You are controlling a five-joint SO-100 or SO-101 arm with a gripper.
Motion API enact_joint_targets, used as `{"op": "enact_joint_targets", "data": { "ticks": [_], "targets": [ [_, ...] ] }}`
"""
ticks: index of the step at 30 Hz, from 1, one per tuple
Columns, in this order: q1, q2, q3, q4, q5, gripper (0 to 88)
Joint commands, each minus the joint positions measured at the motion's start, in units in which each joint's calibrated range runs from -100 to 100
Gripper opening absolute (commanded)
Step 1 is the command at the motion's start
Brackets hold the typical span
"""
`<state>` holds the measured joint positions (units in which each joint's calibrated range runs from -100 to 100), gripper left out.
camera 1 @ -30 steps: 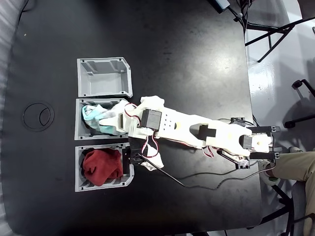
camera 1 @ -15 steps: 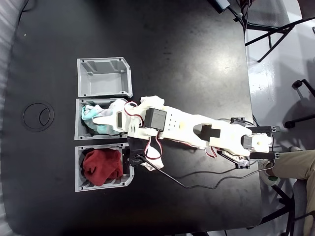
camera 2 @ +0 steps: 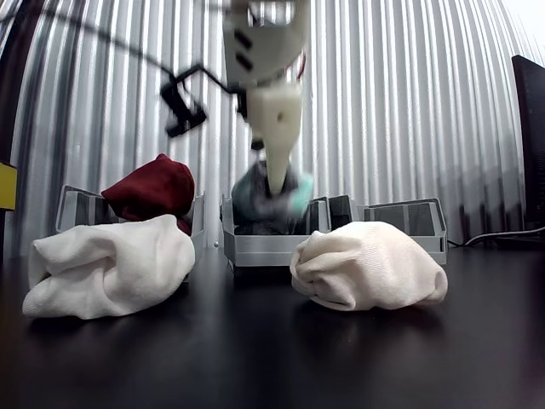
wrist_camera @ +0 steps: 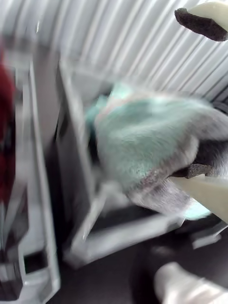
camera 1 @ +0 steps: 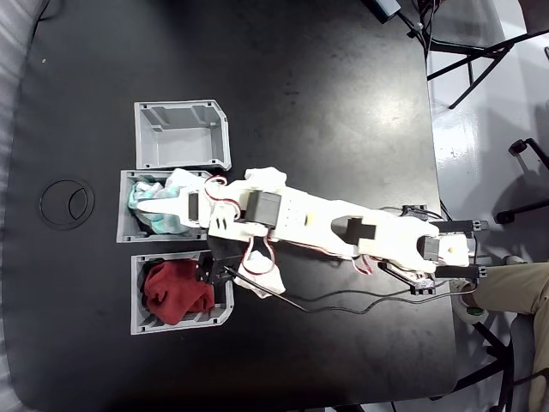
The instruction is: Put the sock in the container
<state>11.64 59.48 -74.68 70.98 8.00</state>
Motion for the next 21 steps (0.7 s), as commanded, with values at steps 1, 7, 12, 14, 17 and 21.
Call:
{"op": "enact_joint_targets", "data": {
  "ticks": [1, 7, 12, 14, 17, 21],
  "targets": [
    [1.6, 1.6, -2.5, -1.9, -0.3, 43.3],
    [2.6, 3.3, -2.5, -1.7, -0.3, 43.3],
    [2.6, 2.7, -2.5, -1.2, -0.3, 43.3],
    [2.6, 1.5, -2.4, 1.1, -0.3, 43.3],
    [1.9, -0.3, -2.4, 6.4, 0.1, 43.3],
    [1.9, -2.4, -2.4, 12.0, 0.2, 43.3]
  ]
}}
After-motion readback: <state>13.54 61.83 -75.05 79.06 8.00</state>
